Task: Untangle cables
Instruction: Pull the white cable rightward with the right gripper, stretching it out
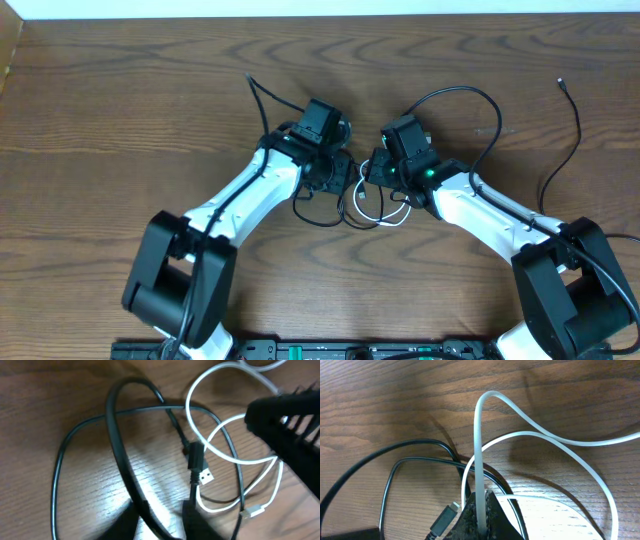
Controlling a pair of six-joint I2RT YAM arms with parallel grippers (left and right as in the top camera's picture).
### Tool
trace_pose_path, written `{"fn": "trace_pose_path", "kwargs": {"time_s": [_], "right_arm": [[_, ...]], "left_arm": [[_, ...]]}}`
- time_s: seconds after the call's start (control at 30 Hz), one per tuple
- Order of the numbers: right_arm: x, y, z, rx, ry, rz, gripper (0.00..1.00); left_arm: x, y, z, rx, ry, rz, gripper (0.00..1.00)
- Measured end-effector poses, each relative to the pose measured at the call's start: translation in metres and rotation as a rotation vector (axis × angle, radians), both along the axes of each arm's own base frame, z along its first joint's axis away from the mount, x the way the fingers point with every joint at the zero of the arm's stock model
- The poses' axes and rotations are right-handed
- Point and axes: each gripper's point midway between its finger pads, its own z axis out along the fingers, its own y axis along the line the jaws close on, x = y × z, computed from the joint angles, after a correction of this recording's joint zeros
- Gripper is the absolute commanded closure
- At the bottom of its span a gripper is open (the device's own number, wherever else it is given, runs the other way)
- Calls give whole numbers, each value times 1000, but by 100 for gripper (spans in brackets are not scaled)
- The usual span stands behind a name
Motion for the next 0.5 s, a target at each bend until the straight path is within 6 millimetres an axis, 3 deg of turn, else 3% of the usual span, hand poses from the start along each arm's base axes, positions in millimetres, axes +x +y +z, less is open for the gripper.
{"fn": "trace_pose_path", "kwargs": {"time_s": [0.17,0.27,0.37,0.5], "right_arm": [[0,-1,0,-19,-11,48,99],[-3,-12,-2,-43,10,76,99],[2,-48,8,-91,43,21,99],[28,-117,53,-155,-17,-122,99]], "left_arm": [[5,7,1,4,-5,21,92],[10,23,3,11,1,62,92],[8,45,5,35,33,111,92],[3,77,2,82,94,183,93]]}}
